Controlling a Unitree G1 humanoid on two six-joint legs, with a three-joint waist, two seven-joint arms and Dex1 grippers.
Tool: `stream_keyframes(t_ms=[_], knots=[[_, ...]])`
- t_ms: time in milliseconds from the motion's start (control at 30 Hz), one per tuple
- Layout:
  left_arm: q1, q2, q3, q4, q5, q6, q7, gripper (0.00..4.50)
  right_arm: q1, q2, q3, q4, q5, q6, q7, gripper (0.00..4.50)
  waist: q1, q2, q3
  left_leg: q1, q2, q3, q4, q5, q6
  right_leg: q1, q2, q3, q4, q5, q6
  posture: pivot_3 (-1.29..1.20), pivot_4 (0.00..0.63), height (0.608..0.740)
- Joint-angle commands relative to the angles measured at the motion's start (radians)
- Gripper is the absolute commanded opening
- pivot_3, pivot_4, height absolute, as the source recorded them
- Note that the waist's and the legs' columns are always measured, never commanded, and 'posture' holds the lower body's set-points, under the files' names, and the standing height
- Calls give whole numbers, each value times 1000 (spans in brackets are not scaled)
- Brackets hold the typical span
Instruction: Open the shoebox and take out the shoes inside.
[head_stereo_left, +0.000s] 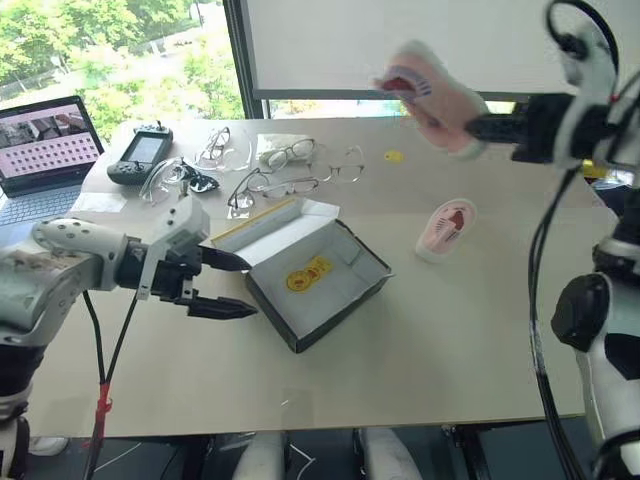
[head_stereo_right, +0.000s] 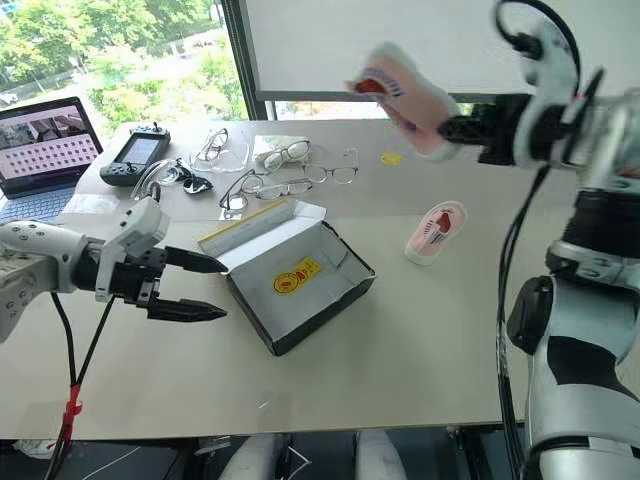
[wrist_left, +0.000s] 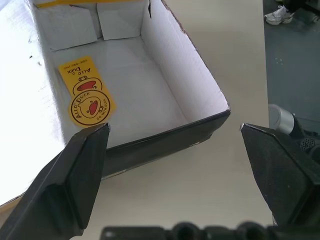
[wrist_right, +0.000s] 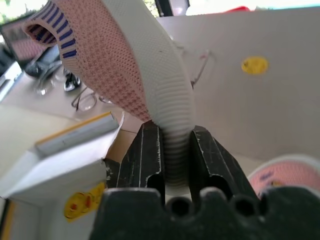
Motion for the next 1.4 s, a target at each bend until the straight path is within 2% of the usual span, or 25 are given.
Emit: stream_keyframes(t_ms=[33,233,467,700,767,800,900,1067,1133,1267,1333,1400], knots=[[-41,-8,-17,12,27,-29,-30,4500,-21,-5,-274,64,-6,25,-157,259,-4,0,0,0,0,0,0,0,0,0,0,0,0,0,0,0,150,740],[-69,-29,-64,56,80,-63,-67,4500,66,91,-593,6,-61,25,-389,259,-11,0,0,2,1,2,-1,0,0,0,0,2,1,0,0,0,150,740],[-108,-61,-76,77,110,-68,-77,4500,157,273,-850,-78,-52,17,-541,259,-16,1,0,1,0,3,0,0,0,0,0,3,2,0,0,0,150,740],[-84,-32,-48,58,108,-48,-88,4500,165,304,-914,-102,-10,-15,-624,259,-18,1,0,2,0,3,-1,0,0,1,0,3,1,0,0,0,150,740],[-72,-24,-39,51,107,-44,-84,4500,165,291,-918,-106,1,-14,-632,1255,-20,1,0,2,0,3,-1,0,0,1,0,3,1,0,1,0,150,740],[-68,-21,-36,48,106,-44,-83,4500,165,286,-919,-109,5,-14,-637,1452,-22,1,0,2,0,3,-1,0,0,1,0,3,1,0,1,0,150,740],[-65,-18,-29,44,101,-38,-80,4500,168,281,-926,-109,24,-13,-652,2486,-23,1,0,2,0,3,-1,0,0,1,0,3,1,0,1,0,150,740],[-65,-20,-26,42,101,-35,-77,4500,192,284,-904,-106,47,-23,-668,4334,-27,1,0,3,1,3,-1,0,0,2,0,3,1,0,1,0,150,740],[-64,-21,-17,44,99,-32,-73,4500,211,255,-859,-104,62,-41,-663,4466,-28,1,0,3,1,3,-1,0,0,2,0,3,1,0,1,0,150,740],[-44,-15,42,51,62,0,-63,4500,304,110,-635,-92,51,-75,-644,4466,-22,1,0,2,0,3,-1,0,0,1,0,3,0,0,1,0,150,740],[-26,-21,89,57,42,12,-41,4500,378,13,-451,-110,92,-96,-551,4466,-21,1,0,1,0,3,-1,0,0,1,-1,3,0,0,2,0,150,740],[-13,-67,152,92,56,-28,35,4500,464,-64,-244,-178,132,-166,-441,4466,-24,1,0,2,0,4,-1,0,0,2,-1,3,-1,-1,2,0,150,740]])
